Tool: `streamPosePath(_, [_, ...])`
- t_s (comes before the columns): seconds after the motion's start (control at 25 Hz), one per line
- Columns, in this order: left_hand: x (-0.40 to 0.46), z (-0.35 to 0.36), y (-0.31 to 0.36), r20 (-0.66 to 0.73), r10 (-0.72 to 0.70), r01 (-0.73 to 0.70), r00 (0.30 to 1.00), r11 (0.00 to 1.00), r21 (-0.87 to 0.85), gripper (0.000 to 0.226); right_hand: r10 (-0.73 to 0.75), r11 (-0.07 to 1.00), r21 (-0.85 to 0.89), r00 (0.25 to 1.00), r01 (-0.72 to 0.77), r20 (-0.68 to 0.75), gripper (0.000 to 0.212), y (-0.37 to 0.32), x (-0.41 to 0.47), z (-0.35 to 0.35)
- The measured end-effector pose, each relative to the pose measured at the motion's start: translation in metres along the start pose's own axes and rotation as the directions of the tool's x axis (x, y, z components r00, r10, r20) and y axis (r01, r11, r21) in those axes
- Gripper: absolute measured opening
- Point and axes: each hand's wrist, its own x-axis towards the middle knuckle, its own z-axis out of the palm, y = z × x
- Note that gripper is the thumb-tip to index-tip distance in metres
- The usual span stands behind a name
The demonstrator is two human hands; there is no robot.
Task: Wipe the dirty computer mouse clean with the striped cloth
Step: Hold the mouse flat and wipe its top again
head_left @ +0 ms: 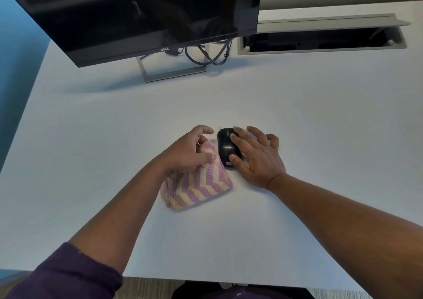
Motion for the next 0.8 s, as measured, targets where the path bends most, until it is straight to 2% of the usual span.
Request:
streamPosePath(0.04, [0.001,-0.003,-0.001,0.023,0.006,-0.007,1.000,0.998,0.056,0.044,0.000,1.000,-0.001,1.000,0.000,0.000,0.056,0.000,0.000,0.000])
streamPosePath(0.16, [0.003,-0.005,-0.002,-0.003,0.119,-0.113,0.993,0.951,0.287,0.010,-0.001,1.000,-0.011,1.000,0.001,0.004,0.055,0.001,0.000,0.001])
streamPosePath(0.24, [0.002,-0.004,-0.002,-0.015,0.203,-0.176,0.979,0.882,0.438,0.005,-0.001,1.000,-0.016,1.000,0.001,0.002,0.055,0.000,0.000,0.001])
streamPosePath(0.36, [-0.003,-0.004,-0.002,0.006,0.234,-0.194,0.972,0.792,0.579,0.002,-0.002,1.000,-0.018,1.000,0.002,0.004,0.055,0.000,0.001,0.000])
streamPosePath(0.6, [-0.015,0.000,0.003,0.039,0.284,-0.194,0.958,0.543,0.817,0.040,0.002,1.000,-0.024,1.000,-0.001,0.016,0.057,-0.001,0.000,-0.001])
streamPosePath(0.72, [-0.019,0.007,0.010,0.073,0.263,-0.180,0.962,0.415,0.892,0.068,0.005,1.000,-0.026,1.000,-0.004,0.025,0.058,-0.001,0.001,-0.001])
streamPosePath(0.8, [-0.020,0.014,0.013,0.134,0.254,-0.217,0.958,0.336,0.916,0.065,0.006,1.000,-0.023,1.000,-0.005,0.029,0.059,-0.001,0.001,-0.002])
